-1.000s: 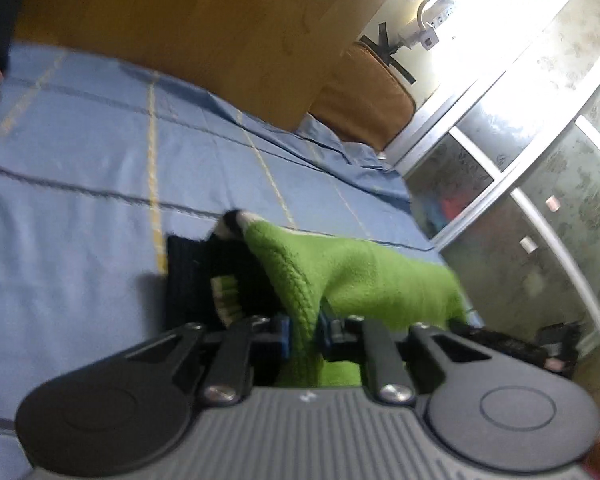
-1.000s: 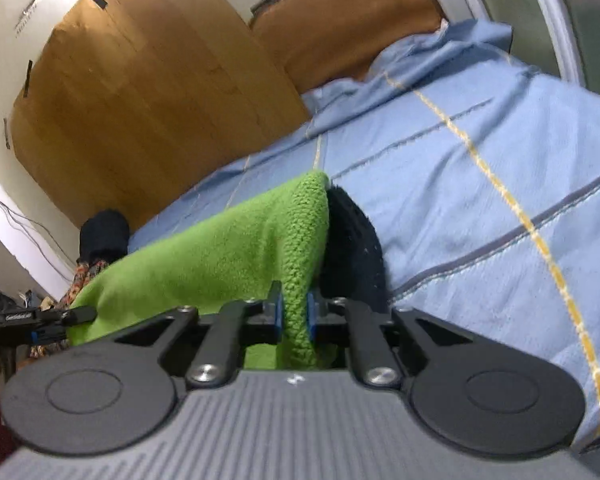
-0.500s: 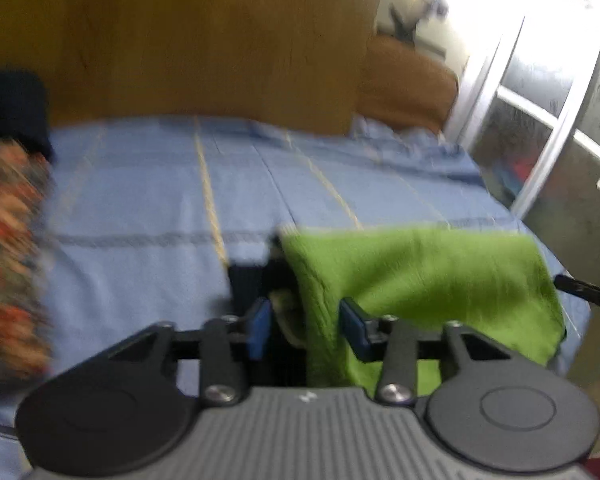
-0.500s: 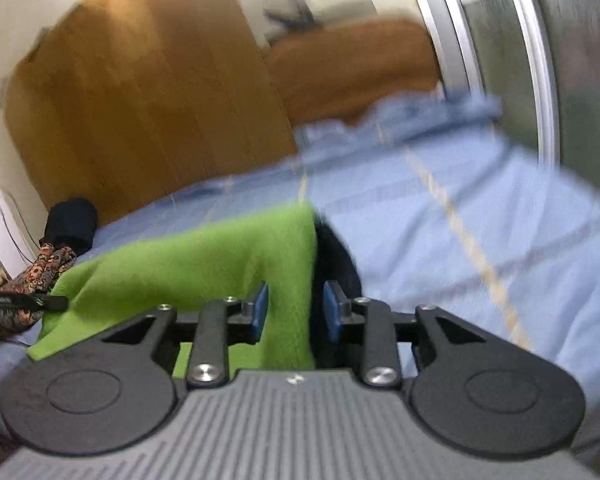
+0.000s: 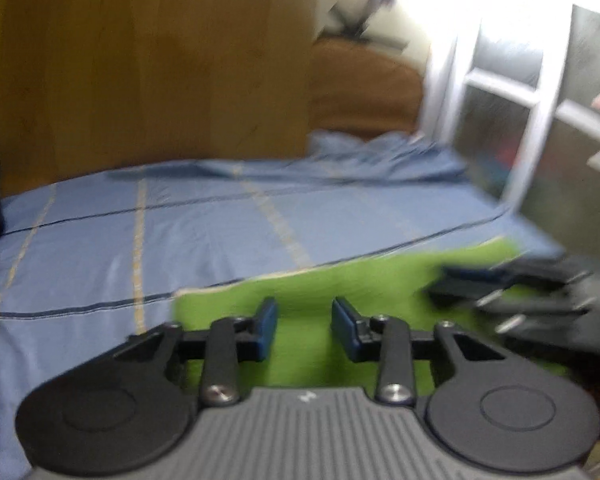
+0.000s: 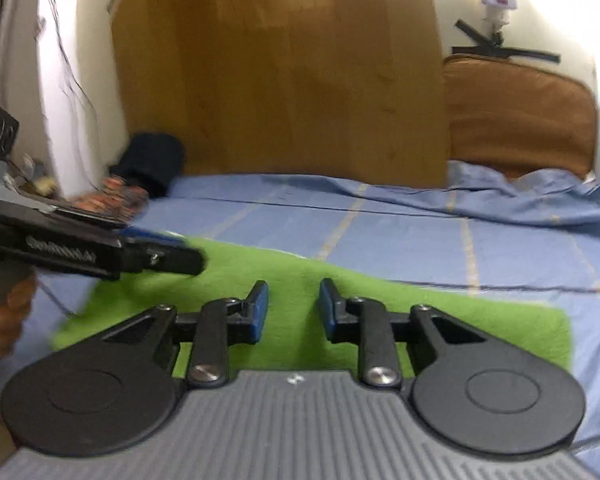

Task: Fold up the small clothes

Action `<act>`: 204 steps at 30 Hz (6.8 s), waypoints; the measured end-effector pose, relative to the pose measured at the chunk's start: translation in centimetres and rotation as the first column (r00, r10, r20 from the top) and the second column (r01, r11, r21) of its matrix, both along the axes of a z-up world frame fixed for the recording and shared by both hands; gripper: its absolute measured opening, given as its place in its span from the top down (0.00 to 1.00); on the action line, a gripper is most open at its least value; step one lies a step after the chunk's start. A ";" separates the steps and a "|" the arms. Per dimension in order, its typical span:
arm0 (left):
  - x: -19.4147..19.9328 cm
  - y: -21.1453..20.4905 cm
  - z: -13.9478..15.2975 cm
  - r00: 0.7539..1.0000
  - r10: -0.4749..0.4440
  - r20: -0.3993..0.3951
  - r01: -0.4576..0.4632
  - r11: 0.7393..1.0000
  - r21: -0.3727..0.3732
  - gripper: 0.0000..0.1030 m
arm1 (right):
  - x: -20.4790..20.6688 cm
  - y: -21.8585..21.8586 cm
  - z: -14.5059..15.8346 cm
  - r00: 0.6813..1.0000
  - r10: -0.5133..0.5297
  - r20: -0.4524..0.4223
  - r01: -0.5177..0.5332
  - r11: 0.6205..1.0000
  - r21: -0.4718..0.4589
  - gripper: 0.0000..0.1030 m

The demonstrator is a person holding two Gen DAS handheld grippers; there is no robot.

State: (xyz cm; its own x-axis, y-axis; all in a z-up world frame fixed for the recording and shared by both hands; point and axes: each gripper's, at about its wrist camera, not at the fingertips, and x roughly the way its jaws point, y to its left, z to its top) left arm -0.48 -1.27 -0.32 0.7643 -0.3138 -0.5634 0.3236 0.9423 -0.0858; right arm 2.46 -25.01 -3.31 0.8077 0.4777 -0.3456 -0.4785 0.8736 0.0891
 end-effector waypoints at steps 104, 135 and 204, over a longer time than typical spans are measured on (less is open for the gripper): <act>-3.0 -9.5 -0.8 0.985 -0.169 -0.015 0.169 0.974 0.149 0.81 | -1.7 -17.5 -5.6 0.918 -0.106 -0.382 0.291 0.835 0.466 0.67; -5.7 14.4 4.9 0.978 0.190 0.087 -0.145 0.915 -0.376 0.58 | 4.2 9.5 2.0 0.876 0.398 -0.271 -0.375 0.917 0.133 0.77; 1.0 10.5 -4.6 0.981 -0.003 -0.195 -0.098 0.856 -0.507 0.29 | 6.0 -1.5 -2.5 0.883 0.316 -0.347 -0.124 0.870 0.478 0.43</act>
